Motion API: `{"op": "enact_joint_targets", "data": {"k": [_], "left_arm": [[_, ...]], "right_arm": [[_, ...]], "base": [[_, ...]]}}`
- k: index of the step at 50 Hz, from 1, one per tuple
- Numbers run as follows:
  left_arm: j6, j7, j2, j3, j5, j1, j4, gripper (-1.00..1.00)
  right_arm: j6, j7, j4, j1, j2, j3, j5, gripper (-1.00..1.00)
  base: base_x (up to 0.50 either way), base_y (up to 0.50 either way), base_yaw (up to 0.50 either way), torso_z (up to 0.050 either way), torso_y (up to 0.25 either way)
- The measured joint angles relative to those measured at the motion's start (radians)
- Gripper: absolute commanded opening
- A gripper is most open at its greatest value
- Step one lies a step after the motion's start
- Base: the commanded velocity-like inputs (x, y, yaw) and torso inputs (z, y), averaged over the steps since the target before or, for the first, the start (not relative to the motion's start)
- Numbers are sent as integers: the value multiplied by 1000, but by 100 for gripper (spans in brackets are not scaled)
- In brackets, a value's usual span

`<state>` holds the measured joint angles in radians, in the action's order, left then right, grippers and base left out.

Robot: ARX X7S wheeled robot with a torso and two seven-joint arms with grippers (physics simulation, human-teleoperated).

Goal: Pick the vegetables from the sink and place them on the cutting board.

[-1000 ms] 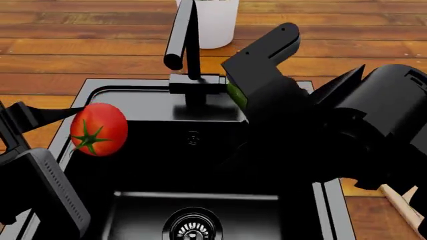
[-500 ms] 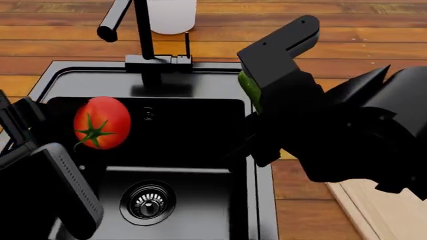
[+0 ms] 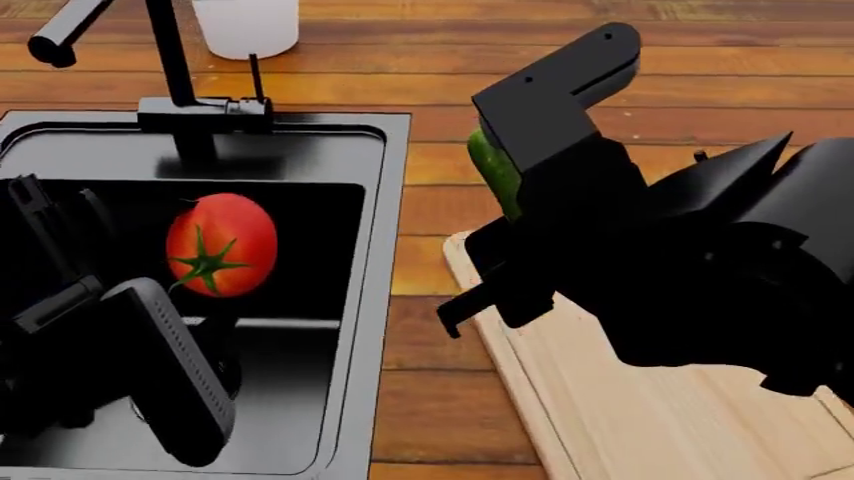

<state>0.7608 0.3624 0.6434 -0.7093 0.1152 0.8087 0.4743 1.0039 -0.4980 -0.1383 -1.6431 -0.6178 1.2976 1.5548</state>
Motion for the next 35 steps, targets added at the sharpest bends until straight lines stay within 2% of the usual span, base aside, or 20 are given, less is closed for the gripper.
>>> {"op": "enact_joint_targets", "data": {"k": [23,31,35], "left_arm": [[84,39,-72,-16,-21,82,-23,-100],[145,37,-133,4,-39,123,-63,-100],[185,33,-179,33,-61,149,-96,-100]], "right_arm": [[-19,-6,12,22,-26,-15,18,-100],[-33,-19,16,29,-34,-28,29,-100],[-56,-32,9,39,-41,-44,39,-100]], "base": [[-8,-500,0,0,0],[4,-488,0,0,0],[0,0,0,0,0]]}}
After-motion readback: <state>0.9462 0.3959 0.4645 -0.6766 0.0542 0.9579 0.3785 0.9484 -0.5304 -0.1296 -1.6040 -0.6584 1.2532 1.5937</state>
